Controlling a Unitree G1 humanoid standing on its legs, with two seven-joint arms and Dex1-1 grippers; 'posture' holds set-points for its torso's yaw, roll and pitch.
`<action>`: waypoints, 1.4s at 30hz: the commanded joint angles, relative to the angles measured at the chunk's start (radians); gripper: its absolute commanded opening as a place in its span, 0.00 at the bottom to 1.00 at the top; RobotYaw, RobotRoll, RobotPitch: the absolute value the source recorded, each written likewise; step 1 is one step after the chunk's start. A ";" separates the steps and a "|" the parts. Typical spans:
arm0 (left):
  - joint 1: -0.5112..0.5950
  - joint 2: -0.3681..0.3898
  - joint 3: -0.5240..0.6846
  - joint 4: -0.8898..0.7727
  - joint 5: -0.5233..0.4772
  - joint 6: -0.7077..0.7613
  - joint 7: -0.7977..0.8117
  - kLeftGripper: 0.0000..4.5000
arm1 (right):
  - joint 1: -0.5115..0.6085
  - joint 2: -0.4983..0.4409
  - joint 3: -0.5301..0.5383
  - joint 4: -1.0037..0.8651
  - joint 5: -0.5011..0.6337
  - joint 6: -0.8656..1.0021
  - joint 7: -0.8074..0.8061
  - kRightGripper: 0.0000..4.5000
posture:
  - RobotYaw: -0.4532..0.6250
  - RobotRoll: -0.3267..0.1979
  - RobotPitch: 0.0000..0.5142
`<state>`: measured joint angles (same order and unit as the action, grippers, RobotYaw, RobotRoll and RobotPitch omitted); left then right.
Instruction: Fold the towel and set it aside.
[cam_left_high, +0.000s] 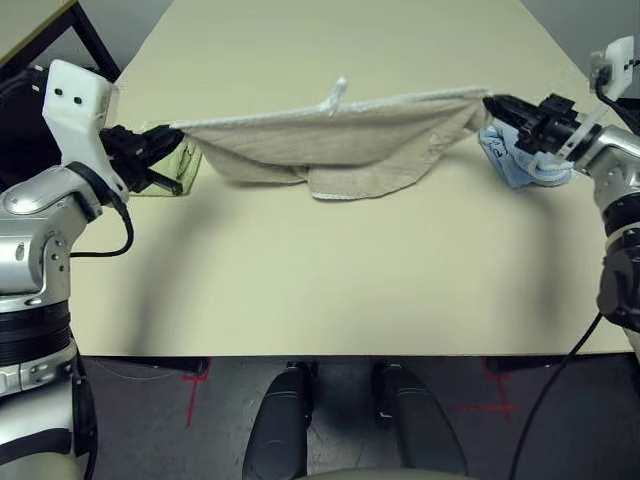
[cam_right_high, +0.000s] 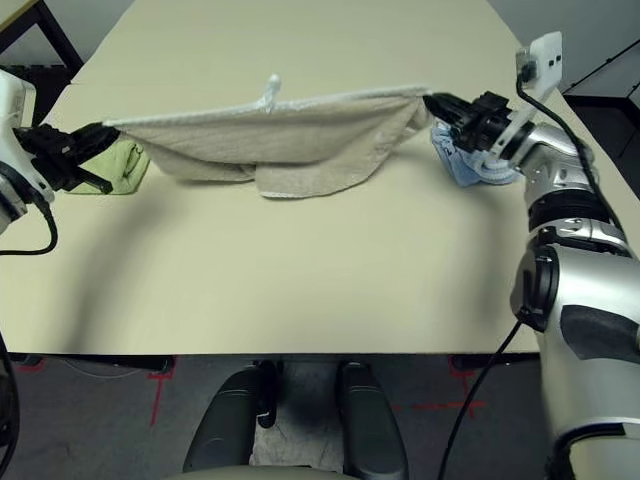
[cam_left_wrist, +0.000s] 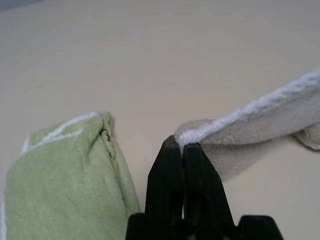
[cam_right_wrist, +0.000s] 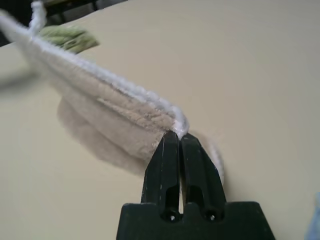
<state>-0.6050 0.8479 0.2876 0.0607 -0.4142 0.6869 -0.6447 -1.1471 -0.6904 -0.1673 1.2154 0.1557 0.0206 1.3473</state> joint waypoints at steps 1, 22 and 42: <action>-0.091 0.006 -0.015 0.100 0.028 -0.011 0.016 0.01 | 0.021 -0.030 0.085 -0.027 -0.076 -0.018 0.093 0.00 | 0.39 0.62 0.48; -0.698 -0.159 -0.031 1.027 0.225 -1.119 0.335 0.01 | -0.229 0.176 -0.070 0.085 -0.124 -0.558 -1.174 0.00 | 0.40 0.62 0.57; -0.033 0.091 -0.172 0.302 0.109 -0.283 -0.433 0.01 | -0.029 0.031 0.139 0.089 -0.257 -0.476 -0.237 0.00 | 0.40 0.62 0.56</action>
<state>-0.6535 0.9078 0.1356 0.3910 -0.2996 0.3623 -1.0363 -1.1697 -0.6402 -0.0495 1.3014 -0.0773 -0.4653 1.0721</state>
